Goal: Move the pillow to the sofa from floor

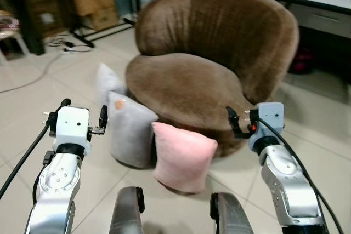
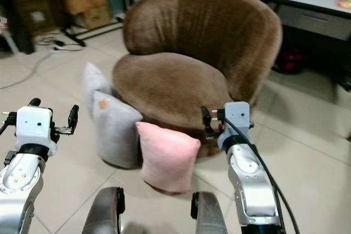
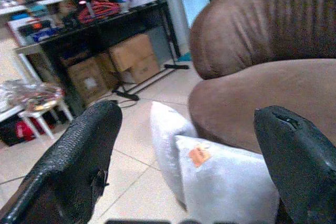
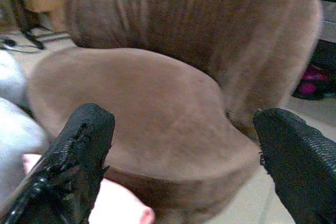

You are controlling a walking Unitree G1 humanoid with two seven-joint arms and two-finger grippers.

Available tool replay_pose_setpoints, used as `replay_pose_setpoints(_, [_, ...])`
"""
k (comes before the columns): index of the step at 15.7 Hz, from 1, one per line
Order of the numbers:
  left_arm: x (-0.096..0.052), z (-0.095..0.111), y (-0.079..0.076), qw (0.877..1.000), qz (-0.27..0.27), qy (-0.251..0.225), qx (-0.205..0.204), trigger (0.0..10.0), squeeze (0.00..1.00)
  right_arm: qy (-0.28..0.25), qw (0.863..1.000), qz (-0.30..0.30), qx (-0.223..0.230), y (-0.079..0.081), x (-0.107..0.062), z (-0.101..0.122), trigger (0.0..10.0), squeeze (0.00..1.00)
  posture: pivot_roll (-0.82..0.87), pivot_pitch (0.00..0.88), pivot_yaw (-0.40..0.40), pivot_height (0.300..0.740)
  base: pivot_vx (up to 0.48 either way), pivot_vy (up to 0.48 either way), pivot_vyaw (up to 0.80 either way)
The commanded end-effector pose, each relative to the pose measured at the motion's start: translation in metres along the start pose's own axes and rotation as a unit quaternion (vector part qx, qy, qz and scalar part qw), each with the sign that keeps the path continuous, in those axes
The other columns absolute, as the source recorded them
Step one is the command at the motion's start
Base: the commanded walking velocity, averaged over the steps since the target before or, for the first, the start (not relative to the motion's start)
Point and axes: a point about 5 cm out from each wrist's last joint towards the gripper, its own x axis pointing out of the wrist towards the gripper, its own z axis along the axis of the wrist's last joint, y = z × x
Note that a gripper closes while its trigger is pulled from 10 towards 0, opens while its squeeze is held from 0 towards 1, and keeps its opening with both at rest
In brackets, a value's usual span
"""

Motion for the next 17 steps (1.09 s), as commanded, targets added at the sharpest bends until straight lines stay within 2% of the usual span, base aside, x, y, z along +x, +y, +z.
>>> replay_pose_setpoints(1, [0.001,0.006,-0.001,1.000,-0.007,-0.015,0.004,10.0,0.00,-0.020,1.000,0.004,-0.020,-0.004,0.003,0.007,10.0,1.00,-0.16,0.000,0.011,0.605,0.000,0.000,0.00])
replay_pose_setpoints(5, [-0.004,0.007,-0.001,1.000,-0.014,-0.017,-0.005,10.0,0.00,-0.021,0.999,0.026,-0.020,0.000,0.002,0.005,10.0,1.00,-0.13,0.000,-0.003,0.605,0.000,0.000,0.00])
replay_pose_setpoints(8, [-0.006,0.008,0.000,1.000,-0.020,-0.021,-0.006,10.0,0.00,-0.025,0.999,0.039,-0.014,0.006,0.004,0.005,10.0,1.00,-0.12,0.000,-0.006,0.605,0.278,0.000,0.00])
replay_pose_setpoints(12, [-0.007,0.011,0.000,0.999,-0.026,-0.023,-0.006,10.0,0.00,-0.025,0.999,0.016,-0.019,0.004,0.004,0.003,10.0,1.00,-0.12,0.000,0.002,0.605,0.363,0.000,0.80])
replay_pose_setpoints(13, [-0.005,0.012,0.000,0.999,-0.030,-0.024,-0.006,10.0,0.00,-0.025,1.000,-0.008,-0.004,0.000,0.004,0.002,10.0,1.00,-0.13,0.000,0.006,0.605,0.382,0.000,0.00])
replay_pose_setpoints(15, [-0.003,0.011,0.000,0.999,-0.030,-0.022,-0.007,10.0,0.00,-0.013,0.999,-0.036,-0.002,-0.006,0.004,0.000,10.0,1.00,-0.14,0.000,0.013,0.605,0.392,0.000,0.00])
replay_pose_setpoints(17, [-0.001,0.010,-0.001,0.999,-0.031,-0.019,-0.011,10.0,0.00,-0.015,0.999,-0.040,-0.002,-0.008,0.002,0.001,10.0,1.00,-0.15,0.000,0.023,0.605,0.396,0.000,0.00])
